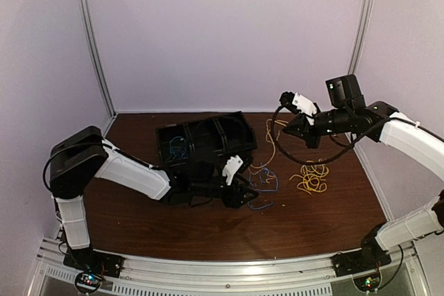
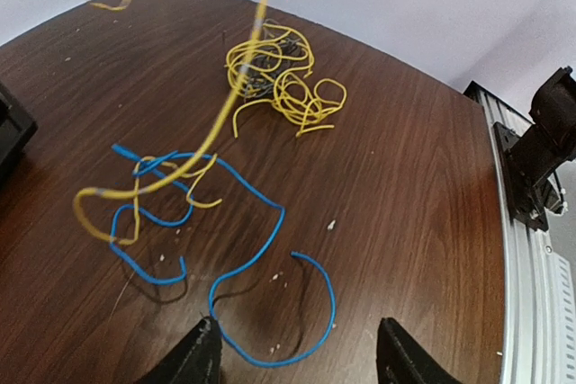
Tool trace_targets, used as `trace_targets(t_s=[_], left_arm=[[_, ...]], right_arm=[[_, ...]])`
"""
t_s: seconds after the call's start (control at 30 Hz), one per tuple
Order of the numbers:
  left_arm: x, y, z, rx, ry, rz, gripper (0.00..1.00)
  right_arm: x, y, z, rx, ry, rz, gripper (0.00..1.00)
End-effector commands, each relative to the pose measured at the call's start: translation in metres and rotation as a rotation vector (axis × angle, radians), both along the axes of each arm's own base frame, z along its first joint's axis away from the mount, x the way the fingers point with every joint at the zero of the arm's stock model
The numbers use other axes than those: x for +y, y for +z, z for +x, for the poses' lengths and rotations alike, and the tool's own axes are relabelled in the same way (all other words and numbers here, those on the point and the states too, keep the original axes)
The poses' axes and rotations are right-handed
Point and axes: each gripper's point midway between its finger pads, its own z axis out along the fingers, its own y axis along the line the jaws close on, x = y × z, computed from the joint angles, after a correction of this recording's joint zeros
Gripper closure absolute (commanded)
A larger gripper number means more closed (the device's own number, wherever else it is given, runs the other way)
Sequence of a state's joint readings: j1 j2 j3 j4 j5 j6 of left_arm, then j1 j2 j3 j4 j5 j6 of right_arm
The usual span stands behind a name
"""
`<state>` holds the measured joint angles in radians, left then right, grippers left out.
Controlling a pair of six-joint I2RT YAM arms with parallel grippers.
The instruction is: Untangle the cables
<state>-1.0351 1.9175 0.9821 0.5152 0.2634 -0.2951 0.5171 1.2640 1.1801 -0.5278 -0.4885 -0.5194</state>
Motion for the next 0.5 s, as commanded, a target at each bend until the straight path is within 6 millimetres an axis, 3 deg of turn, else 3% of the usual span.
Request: trace_targets(t_s=[0.0, 0.47], left_arm=[[-0.030, 0.023, 0.001, -0.160, -0.052, -0.094, 0.40], [-0.046, -0.031, 0.043, -0.407, 0.038, 0.136, 0.36]], right_arm=[[0.001, 0.007, 0.013, -0.021, -0.055, 0.038, 1.00], [0.005, 0.009, 0.011, 0.007, -0.048, 0.069, 1.00]])
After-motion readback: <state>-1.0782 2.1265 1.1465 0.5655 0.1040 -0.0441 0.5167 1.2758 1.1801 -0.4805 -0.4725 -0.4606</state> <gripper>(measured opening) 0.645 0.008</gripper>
